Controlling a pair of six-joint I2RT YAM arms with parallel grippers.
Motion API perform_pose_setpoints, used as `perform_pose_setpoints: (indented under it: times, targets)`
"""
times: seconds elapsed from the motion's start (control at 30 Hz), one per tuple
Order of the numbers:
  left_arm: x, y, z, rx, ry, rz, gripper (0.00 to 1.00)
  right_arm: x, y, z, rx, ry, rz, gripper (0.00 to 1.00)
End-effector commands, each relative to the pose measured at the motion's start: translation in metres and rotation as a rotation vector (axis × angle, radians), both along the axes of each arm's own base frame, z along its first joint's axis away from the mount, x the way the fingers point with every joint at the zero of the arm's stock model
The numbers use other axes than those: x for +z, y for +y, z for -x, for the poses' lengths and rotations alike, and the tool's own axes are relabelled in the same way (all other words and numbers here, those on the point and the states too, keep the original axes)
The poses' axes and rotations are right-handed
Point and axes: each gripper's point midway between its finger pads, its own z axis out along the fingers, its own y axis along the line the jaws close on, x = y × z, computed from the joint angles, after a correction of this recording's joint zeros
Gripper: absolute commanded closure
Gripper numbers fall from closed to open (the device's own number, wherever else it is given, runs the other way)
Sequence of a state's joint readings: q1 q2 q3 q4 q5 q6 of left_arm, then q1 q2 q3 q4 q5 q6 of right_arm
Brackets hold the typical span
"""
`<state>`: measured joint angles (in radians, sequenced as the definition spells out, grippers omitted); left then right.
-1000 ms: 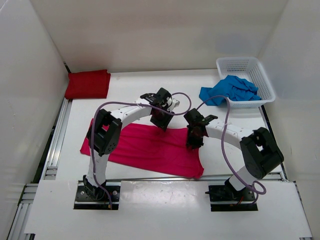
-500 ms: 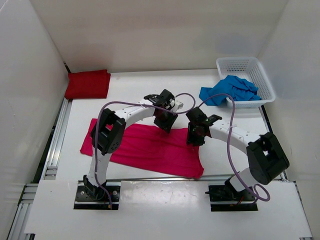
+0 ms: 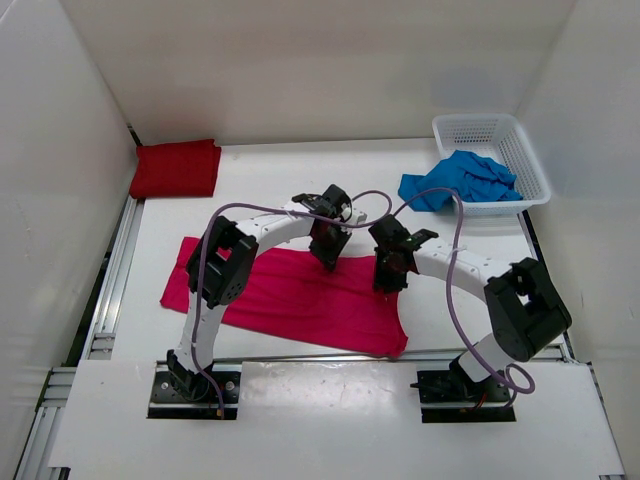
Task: Fold and stack the t-shirts
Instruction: Fold the other side of the tshirt into a rectangle
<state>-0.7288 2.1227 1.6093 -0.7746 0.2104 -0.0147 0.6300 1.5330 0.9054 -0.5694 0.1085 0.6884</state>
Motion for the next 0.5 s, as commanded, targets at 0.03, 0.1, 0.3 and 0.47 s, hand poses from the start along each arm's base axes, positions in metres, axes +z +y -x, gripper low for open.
perform_pose_setpoints:
  times: [0.03,0.1,0.3,0.47]
  targets:
    - [0.016,-0.009,0.009,-0.041,-0.011,0.05,0.85,0.007,0.012,-0.013,0.017,-0.039,-0.027,0.74]
    - [0.024,-0.01,0.008,-0.041,-0.026,0.063,0.9,0.007,0.013,-0.012,0.021,-0.033,-0.035,0.8]
    - [0.039,-0.008,0.01,-0.042,-0.049,0.083,0.88,0.012,0.015,-0.012,0.024,-0.04,-0.052,1.0]
    - [0.045,-0.004,0.011,-0.039,-0.057,0.079,0.86,0.014,0.014,-0.004,0.032,-0.035,-0.074,1.0]
